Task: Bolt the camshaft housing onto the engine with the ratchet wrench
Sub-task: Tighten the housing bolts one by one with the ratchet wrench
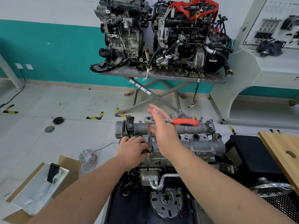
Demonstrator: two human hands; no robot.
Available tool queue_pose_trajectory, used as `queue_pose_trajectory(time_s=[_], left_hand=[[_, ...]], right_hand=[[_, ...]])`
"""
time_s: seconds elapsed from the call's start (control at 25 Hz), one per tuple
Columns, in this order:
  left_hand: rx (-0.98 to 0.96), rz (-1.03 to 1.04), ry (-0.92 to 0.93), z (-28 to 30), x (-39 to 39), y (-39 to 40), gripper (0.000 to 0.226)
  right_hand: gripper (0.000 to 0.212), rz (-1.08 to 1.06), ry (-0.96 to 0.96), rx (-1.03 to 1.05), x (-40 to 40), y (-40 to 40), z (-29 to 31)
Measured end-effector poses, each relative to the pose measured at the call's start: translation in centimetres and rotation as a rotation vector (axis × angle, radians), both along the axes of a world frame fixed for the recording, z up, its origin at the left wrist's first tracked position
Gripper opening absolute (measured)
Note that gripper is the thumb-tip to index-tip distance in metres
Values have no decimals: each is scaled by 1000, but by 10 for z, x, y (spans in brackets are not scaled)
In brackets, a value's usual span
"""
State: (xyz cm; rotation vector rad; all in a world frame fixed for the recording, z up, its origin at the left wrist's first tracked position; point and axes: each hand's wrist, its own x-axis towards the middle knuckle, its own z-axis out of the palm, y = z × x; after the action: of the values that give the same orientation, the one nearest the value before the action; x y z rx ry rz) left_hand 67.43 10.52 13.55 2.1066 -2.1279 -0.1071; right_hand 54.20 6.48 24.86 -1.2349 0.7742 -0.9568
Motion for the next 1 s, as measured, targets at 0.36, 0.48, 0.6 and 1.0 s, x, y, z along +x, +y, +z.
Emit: queue_pose_trajectory(time_s=[0.36,0.48,0.6,1.0], left_hand=[[-48,-12,38,-2,0,-1,34],[25,-71,121,-5,3,-5,28],[10,-71,150,-6,2,-6,25],[-30,-38,116,1,-2,-1,25]], right_hand=[[38,-111,634,-1424,-2,-11,0],[30,-7,859,-1416,-3,-8,17],[41,170,976,-1277,-9,-3,29],[35,681,1175,-974,-9,-12,72]])
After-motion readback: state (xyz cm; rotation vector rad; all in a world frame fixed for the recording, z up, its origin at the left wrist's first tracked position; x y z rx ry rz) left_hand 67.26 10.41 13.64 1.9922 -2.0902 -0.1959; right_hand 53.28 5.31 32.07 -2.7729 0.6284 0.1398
